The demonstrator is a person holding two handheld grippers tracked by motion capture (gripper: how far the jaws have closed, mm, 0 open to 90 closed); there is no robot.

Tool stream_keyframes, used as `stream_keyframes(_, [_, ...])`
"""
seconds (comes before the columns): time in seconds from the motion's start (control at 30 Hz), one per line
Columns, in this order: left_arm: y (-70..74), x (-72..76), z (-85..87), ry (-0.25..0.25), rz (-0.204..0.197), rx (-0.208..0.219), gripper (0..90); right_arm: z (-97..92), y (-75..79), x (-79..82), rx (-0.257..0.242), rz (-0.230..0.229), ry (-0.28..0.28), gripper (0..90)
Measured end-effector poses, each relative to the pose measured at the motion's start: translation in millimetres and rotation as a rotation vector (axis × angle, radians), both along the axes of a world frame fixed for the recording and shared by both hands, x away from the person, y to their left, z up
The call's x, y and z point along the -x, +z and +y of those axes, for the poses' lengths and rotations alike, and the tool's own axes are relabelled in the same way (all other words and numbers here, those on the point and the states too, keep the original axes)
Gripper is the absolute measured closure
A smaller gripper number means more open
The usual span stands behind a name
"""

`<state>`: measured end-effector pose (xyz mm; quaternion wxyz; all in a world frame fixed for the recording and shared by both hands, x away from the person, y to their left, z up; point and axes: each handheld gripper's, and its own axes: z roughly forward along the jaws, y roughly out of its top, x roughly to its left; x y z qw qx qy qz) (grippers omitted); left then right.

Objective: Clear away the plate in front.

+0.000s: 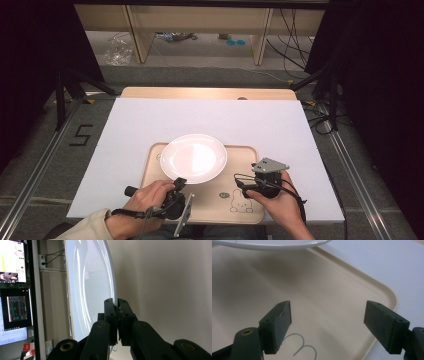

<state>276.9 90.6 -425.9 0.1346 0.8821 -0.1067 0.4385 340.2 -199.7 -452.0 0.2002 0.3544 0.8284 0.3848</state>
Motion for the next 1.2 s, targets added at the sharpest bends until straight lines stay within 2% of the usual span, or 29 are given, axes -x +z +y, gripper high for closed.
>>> stream_keyframes(0.13, [-4.1, -2.1, -2.7, -0.008, 0.014, -0.005, 86.9, -0.2, -0.1, 0.0, 0.0, 0.002, 0.0, 23.2])
stream_keyframes(0.2, [-6.5, -2.4, -3.6, -0.01, 0.029, 0.0, 86.8, 0.0, 0.1, 0.7, -0.003, 0.012, -0.004, 23.2])
stream_keyframes(0.23, [-7.5, -2.6, -4.0, -0.011, 0.035, 0.002, 86.8, -0.5, -0.2, -0.2, -0.001, 0.0, 0.001, 23.2])
stream_keyframes(0.27, [-8.2, -2.8, -4.5, -0.013, 0.041, 0.005, 86.5, 0.1, 0.1, 1.0, -0.005, 0.015, -0.007, 23.2])
stream_keyframes(0.37, [-11.3, -4.2, -5.7, -0.023, 0.068, 0.015, 85.9, 0.3, 0.1, 1.4, -0.005, 0.02, -0.009, 23.2])
stream_keyframes(0.43, [-14.3, -5.9, -5.9, -0.031, 0.089, 0.018, 85.7, -0.3, -0.6, 0.6, 0.006, 0.009, 0.001, 23.2])
stream_keyframes(0.53, [-16.8, -8.2, -5.7, -0.048, 0.096, 0.031, 85.8, 0.0, -0.5, 1.2, 0.004, 0.02, -0.001, 23.2])
stream_keyframes(0.6, [-15.6, -10.1, -4.5, -0.053, 0.126, 0.062, 86.0, -0.3, -0.8, 0.5, 0.006, 0.01, 0.002, 23.2])
stream_keyframes(0.67, [-15.8, -10.9, -3.9, -0.057, 0.142, 0.063, 86.1, -0.3, -1.0, 0.3, 0.006, 0.01, 0.003, 23.2])
stream_keyframes(0.77, [-19.3, -13.8, -2.8, -0.065, 0.2, 0.102, 85.3, -0.3, -1.1, 0.3, 0.007, 0.01, 0.004, 23.2])
stream_keyframes(0.87, [-20.8, -17.9, -1.1, -0.064, 0.248, 0.119, 79.2, -0.3, -0.9, 0.4, 0.008, 0.01, 0.006, 23.2])
stream_keyframes(0.97, [-21.2, -20.0, 1.0, -0.07, 0.266, 0.147, 73.8, 0.0, -0.6, 0.9, 0.005, 0.013, 0.005, 23.3])
stream_keyframes(1.0, [-22.0, -20.8, 1.4, -0.067, 0.284, 0.176, 71.3, 0.0, -0.5, 0.9, 0.005, 0.012, 0.005, 23.3])
stream_keyframes(1.03, [-20.4, -23.5, 2.6, -0.063, 0.3, 0.184, 68.9, 0.0, -0.5, 0.9, 0.005, 0.011, 0.004, 23.3])
stream_keyframes(1.07, [-19.9, -26.4, 3.7, -0.055, 0.337, 0.205, 60.7, -0.1, -0.7, 0.9, 0.004, 0.013, 0.005, 23.3])
stream_keyframes(1.1, [-18.1, -29.8, 5.7, -0.061, 0.377, 0.198, 60.7, -0.1, -0.7, 0.9, 0.004, 0.013, 0.005, 23.3])
stream_keyframes(1.13, [-17.1, -32.9, 7.5, -0.073, 0.417, 0.22, 57.3, -0.3, -0.7, 0.7, 0.007, 0.011, 0.009, 23.3])
stream_keyframes(1.17, [-16.5, -35.6, 9.3, -0.081, 0.472, 0.284, 54.1, -0.2, -0.8, 0.6, 0.004, 0.01, 0.008, 23.3])
stream_keyframes(1.2, [-15.2, -37.4, 10.6, -0.076, 0.496, 0.319, 52.5, 0.0, -0.7, 0.8, 0.0, 0.012, 0.005, 23.3])
